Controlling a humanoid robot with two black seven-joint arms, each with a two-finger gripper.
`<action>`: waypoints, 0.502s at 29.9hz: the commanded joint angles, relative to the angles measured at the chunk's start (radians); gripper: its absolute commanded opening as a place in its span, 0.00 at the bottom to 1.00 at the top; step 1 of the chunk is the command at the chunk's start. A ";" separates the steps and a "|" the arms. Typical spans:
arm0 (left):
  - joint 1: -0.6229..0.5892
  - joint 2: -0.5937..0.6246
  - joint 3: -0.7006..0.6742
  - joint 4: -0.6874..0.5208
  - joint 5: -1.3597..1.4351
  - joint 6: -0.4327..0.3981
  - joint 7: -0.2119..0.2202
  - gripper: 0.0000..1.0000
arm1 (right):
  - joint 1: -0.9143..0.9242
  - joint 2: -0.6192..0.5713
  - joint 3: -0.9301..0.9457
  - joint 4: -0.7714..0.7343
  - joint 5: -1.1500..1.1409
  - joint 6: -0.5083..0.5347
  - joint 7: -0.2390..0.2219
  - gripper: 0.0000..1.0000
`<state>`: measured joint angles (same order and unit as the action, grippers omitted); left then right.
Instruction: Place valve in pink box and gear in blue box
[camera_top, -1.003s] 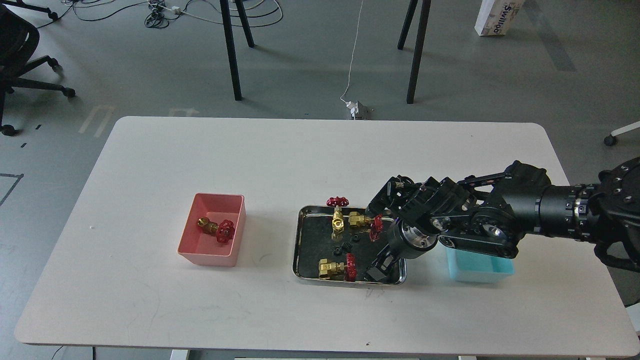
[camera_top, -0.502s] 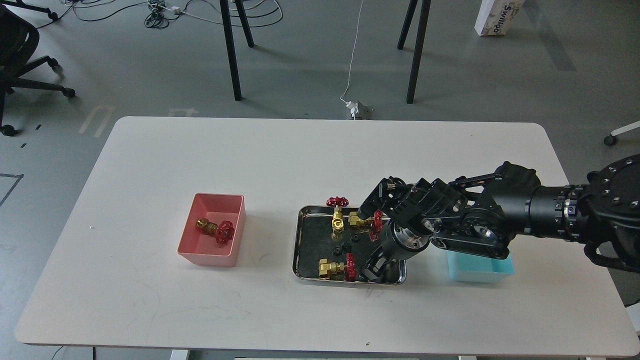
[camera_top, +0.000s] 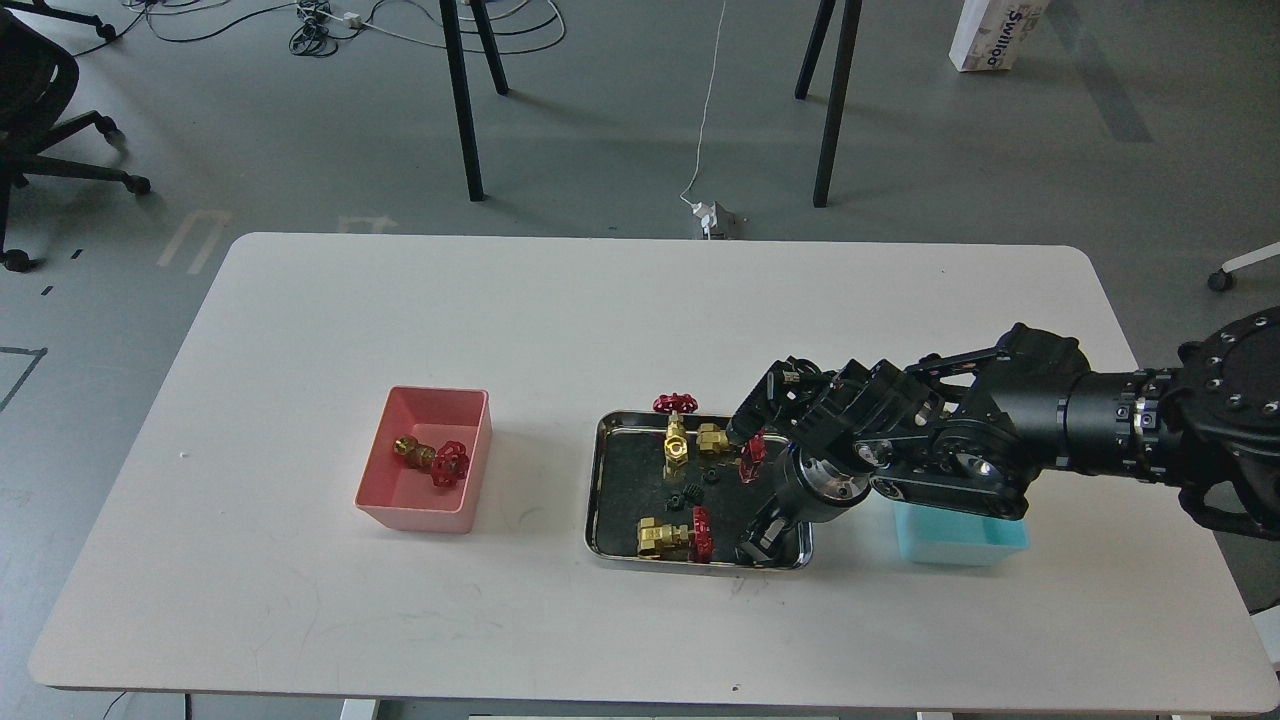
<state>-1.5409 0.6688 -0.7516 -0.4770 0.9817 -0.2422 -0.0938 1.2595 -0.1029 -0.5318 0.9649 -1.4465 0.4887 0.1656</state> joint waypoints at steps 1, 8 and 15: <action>0.001 0.002 0.000 0.000 0.000 0.000 0.000 0.98 | 0.001 0.002 -0.002 0.001 0.000 0.000 0.000 0.34; 0.001 0.015 0.000 0.000 -0.002 -0.002 0.000 0.98 | 0.008 0.002 -0.002 0.001 -0.002 0.000 -0.004 0.16; 0.001 0.017 0.001 0.000 -0.002 -0.002 0.000 0.98 | 0.056 -0.003 0.019 0.008 0.023 0.000 -0.006 0.10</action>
<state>-1.5405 0.6852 -0.7516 -0.4770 0.9802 -0.2438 -0.0936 1.2868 -0.1018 -0.5306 0.9710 -1.4406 0.4888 0.1598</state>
